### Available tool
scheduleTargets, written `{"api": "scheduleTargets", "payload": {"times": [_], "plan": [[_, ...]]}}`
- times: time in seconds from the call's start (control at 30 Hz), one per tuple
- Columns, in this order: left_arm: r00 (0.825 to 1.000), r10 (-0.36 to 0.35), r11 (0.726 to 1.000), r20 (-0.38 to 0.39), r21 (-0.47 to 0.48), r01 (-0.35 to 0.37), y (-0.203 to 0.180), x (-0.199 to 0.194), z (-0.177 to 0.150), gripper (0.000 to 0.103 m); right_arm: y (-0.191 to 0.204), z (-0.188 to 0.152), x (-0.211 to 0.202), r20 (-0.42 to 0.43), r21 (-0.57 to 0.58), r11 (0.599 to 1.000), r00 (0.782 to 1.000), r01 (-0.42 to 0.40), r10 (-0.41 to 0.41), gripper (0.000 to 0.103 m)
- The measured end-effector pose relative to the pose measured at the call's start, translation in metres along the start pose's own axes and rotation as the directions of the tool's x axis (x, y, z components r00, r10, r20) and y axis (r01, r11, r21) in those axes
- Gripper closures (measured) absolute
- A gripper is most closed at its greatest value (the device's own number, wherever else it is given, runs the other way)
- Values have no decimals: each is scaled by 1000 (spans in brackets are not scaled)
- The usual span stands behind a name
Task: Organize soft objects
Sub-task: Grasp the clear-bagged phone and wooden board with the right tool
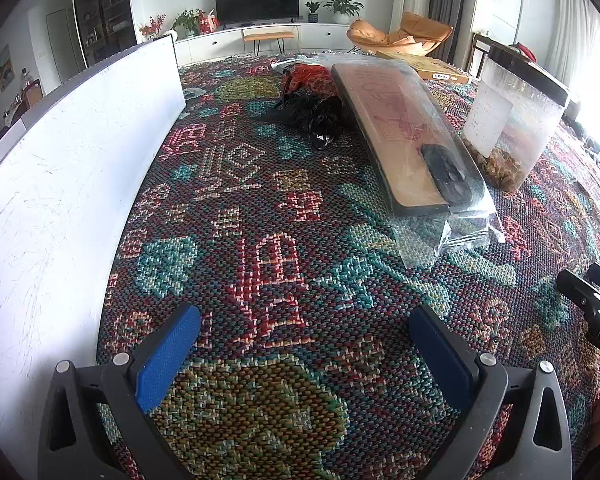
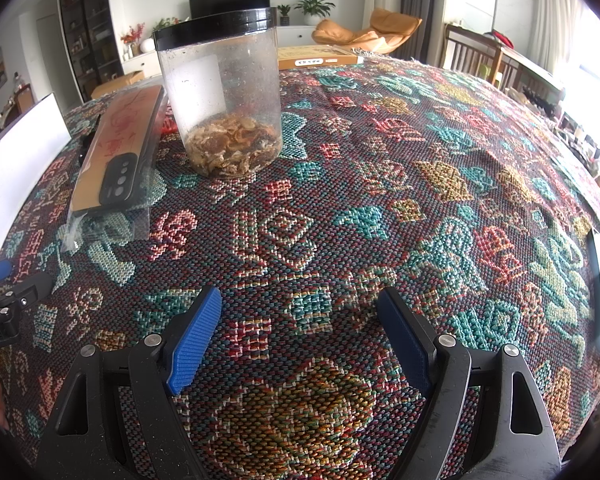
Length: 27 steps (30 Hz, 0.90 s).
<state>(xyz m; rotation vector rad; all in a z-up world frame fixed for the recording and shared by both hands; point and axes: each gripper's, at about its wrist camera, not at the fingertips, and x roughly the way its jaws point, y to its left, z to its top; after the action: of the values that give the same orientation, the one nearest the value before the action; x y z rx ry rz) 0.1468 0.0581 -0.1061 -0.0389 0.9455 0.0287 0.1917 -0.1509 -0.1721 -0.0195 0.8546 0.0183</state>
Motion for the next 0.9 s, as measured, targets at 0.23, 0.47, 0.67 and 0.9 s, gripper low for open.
{"api": "scheduleTargets", "payload": {"times": [0.23, 0.47, 0.67, 0.9], "plan": [[1000, 0, 1000, 0, 0, 0, 1, 0, 0, 0, 0, 0, 0, 0, 0, 1000, 1000, 0, 0, 20], [1000, 1, 1000, -25, 18, -1, 5, -6, -4, 0, 0, -3, -4, 16, 11, 1000, 1000, -18, 18, 20], [1000, 0, 1000, -1, 10, 0, 11, -14, -20, 0, 53, 26, -26, 74, -111, 980, 982, -166, 175, 20], [1000, -1, 1000, 1, 4, 1, 9, -13, -18, 0, 136, 95, 34, -53, -145, 976, 986, -163, 157, 20]]}}
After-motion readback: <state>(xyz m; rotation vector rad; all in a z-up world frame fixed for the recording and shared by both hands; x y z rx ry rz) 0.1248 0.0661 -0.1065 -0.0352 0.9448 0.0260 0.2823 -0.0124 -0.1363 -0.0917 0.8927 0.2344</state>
